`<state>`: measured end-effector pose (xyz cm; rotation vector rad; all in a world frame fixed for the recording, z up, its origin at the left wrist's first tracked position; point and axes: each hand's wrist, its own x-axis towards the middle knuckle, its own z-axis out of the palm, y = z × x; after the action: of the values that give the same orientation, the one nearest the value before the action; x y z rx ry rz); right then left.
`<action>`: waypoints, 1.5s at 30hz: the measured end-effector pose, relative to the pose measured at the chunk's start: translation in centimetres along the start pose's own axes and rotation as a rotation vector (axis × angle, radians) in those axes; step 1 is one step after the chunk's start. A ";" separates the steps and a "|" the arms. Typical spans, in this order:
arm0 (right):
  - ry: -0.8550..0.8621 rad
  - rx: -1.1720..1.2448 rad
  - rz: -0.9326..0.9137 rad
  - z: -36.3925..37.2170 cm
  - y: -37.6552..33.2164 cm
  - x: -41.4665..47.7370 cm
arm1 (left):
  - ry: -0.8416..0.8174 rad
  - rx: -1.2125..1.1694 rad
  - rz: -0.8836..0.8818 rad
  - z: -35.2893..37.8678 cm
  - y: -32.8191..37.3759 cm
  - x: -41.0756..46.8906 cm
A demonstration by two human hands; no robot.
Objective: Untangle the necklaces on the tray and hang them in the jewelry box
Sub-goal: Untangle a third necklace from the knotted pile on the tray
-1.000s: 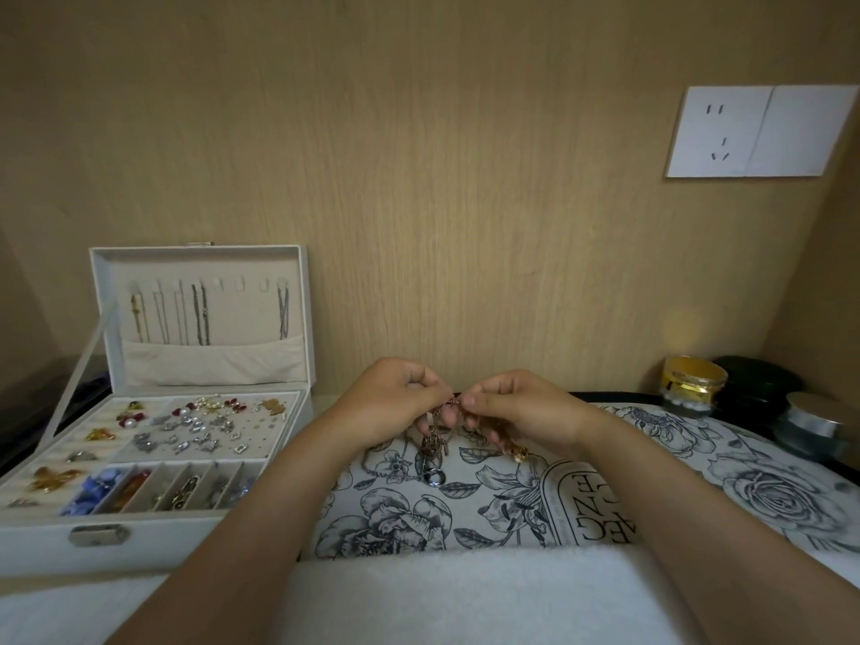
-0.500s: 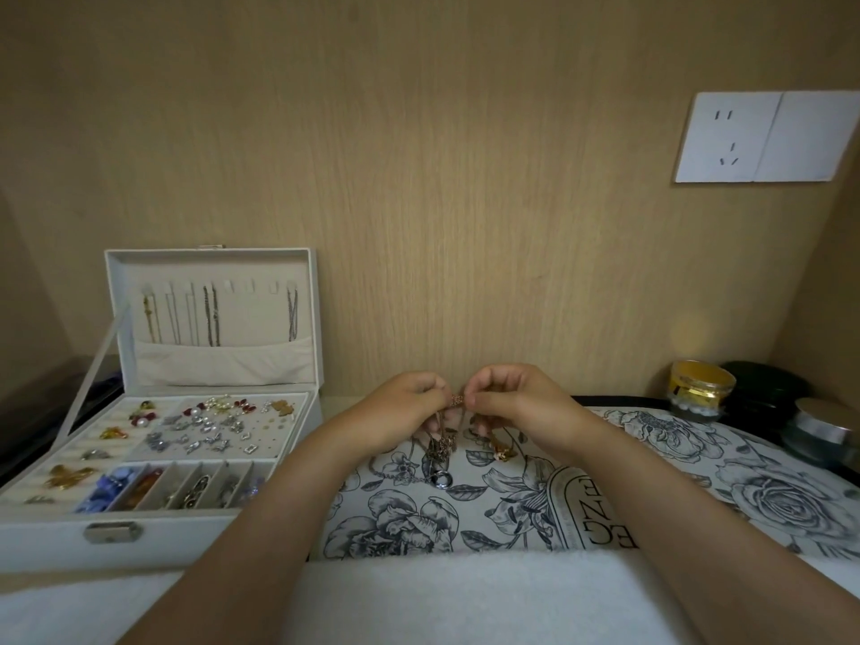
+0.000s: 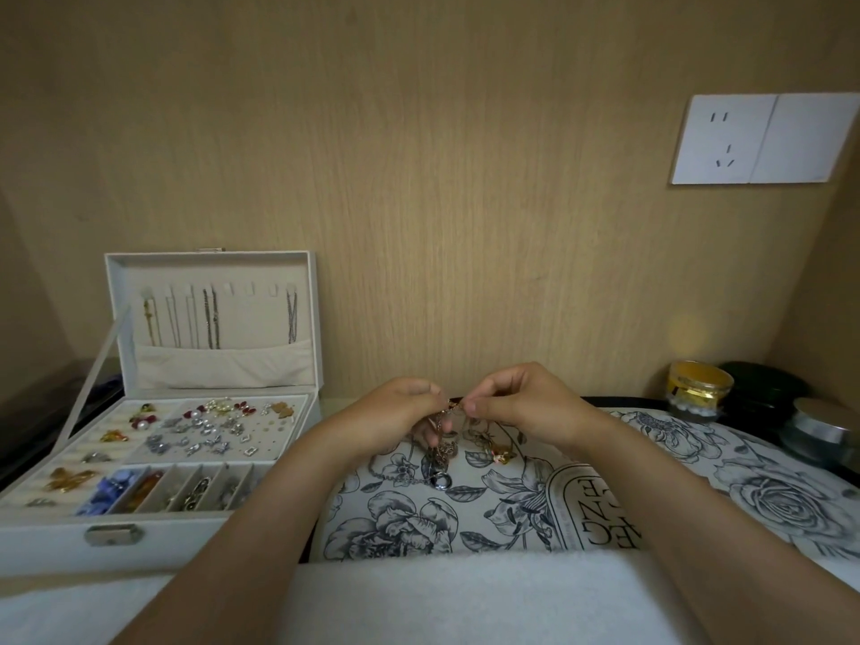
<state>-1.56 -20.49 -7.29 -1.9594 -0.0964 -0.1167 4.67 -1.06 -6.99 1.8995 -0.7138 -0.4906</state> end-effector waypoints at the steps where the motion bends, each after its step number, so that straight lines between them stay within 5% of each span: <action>1: 0.004 -0.007 -0.003 0.1 0.0 0.1 | 0.002 0.024 -0.023 0.2 0.0 0.1; 9: 0.002 -0.005 0.000 0.8 -0.1 0.4 | 0.065 -0.065 -0.021 -0.6 -0.7 0.2; 18: 0.017 -0.012 0.006 1.6 0.0 0.5 | 0.131 0.200 0.082 -0.7 -0.5 0.1; 30: -0.012 0.020 0.087 2.2 -0.5 0.5 | 0.000 -0.196 0.038 0.4 -0.4 0.3; 35: -0.070 0.257 0.037 1.8 -0.6 0.3 | -0.012 -0.091 0.078 0.1 -0.7 0.1; 45: 0.187 0.073 0.097 2.3 0.2 0.8 | 0.141 0.308 -0.040 0.4 -0.7 0.5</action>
<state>-0.64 -18.38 -8.21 -1.8673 0.1156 -0.2290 4.98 -1.41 -7.80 2.2145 -0.6895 -0.2782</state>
